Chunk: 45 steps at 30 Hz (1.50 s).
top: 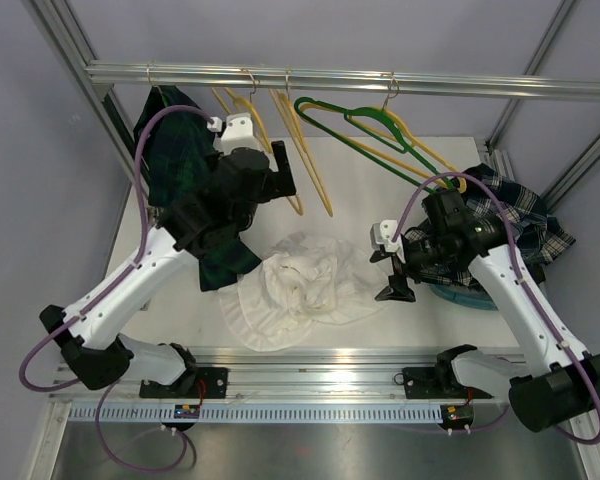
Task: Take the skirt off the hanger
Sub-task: Hang the hanger back to the clothesline with the left arm, then place the skirt into the basket
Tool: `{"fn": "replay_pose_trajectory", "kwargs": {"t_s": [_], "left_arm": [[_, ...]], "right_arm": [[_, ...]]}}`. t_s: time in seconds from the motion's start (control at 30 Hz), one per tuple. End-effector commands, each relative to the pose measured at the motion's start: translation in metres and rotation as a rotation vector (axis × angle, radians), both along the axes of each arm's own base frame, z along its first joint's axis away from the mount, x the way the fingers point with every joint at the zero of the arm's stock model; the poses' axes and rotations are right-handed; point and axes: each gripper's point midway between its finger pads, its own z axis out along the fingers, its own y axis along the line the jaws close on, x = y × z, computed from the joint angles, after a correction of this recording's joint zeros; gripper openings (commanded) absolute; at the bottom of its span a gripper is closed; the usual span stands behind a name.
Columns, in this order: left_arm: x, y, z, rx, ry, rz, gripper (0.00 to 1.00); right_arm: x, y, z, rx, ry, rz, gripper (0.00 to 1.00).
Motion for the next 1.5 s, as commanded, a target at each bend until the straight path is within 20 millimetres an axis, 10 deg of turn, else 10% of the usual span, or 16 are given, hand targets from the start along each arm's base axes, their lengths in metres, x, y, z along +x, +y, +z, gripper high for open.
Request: {"fn": "replay_pose_trajectory", "kwargs": {"t_s": [0.0,0.6,1.07,1.27,1.47], "left_arm": [[-0.023,0.013,0.024,-0.044,-0.013,-0.054,0.99],[-0.105,0.083,-0.011,-0.045,0.024,-0.117,0.99],[-0.118,0.104,-0.034,-0.076,0.029,-0.057,0.99],[-0.122,0.11,-0.037,-0.094,0.023,-0.042,0.99],[-0.128,0.12,-0.04,-0.111,0.016,-0.019,0.99]], "right_arm": [[0.003,0.014,-0.014,-0.006,-0.047,0.134,0.92],[0.063,0.135,-0.071,-0.156,-0.438,-0.025,0.99],[0.06,0.162,-0.159,-0.27,-0.253,-0.1,0.99],[0.066,0.167,-0.192,-0.338,-0.248,-0.064,0.74],[0.05,0.153,-0.205,-0.408,-0.171,-0.012,0.13]]}}
